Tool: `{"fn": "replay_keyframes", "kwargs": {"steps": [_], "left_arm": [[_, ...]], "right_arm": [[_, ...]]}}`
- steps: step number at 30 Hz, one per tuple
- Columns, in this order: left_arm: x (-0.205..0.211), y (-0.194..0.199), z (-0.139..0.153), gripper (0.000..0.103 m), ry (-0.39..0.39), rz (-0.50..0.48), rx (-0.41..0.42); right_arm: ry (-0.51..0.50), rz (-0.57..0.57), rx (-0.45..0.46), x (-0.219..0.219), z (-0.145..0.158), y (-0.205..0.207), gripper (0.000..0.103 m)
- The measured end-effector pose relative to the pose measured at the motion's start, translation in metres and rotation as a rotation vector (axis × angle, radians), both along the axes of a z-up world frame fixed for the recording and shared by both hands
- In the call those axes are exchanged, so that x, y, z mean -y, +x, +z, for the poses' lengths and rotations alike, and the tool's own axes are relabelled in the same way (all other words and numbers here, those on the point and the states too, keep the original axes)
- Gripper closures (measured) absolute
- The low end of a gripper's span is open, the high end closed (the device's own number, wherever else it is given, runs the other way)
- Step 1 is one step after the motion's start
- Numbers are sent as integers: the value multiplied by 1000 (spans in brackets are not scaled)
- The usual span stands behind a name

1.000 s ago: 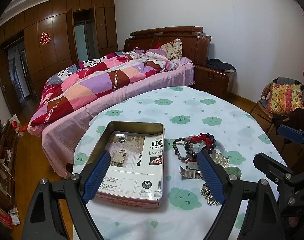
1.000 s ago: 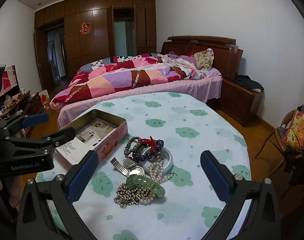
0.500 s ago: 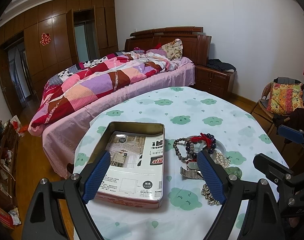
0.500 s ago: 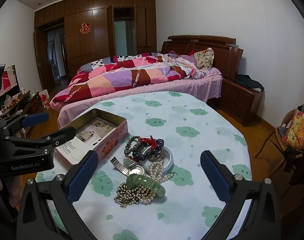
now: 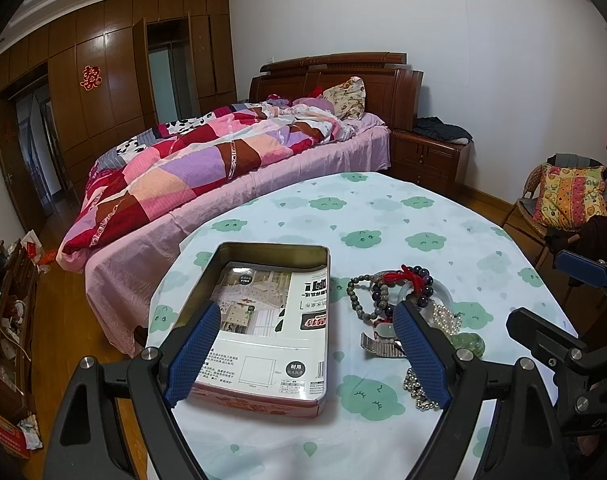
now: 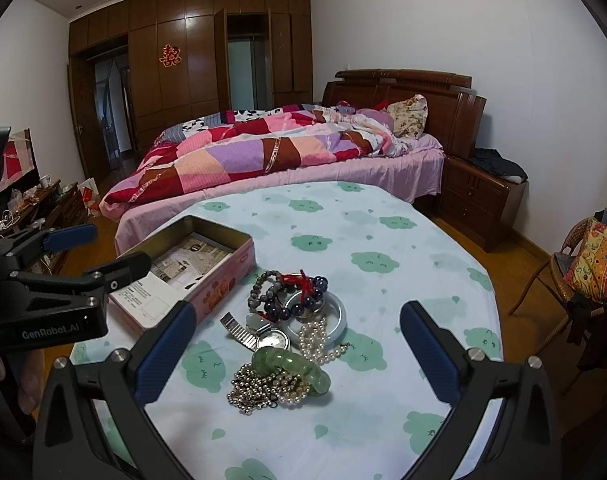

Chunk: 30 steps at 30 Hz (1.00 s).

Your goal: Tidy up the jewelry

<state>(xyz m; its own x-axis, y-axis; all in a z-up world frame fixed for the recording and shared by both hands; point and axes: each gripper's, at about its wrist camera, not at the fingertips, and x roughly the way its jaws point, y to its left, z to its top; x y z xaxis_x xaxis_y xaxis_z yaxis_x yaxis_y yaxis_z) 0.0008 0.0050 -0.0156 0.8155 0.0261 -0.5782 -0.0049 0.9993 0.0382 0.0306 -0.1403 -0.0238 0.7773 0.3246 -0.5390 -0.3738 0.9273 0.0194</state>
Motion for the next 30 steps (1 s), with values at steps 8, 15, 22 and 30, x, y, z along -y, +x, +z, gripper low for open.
{"fn": "replay_keyframes", "kwargs": {"steps": [8, 15, 22, 30], "left_arm": [[-2, 2, -3, 15, 3, 3, -14], [-2, 18, -31, 15, -29, -20, -91], [4, 25, -47, 15, -35, -40, -132], [12, 26, -52, 15, -30, -70, -146]], "right_arm": [[-1, 1, -7, -1, -2, 0, 0], [-13, -5, -46, 8, -26, 6, 0], [-41, 27, -139, 15, -52, 18, 17], [-123, 79, -189, 3, -75, 24, 39]]}}
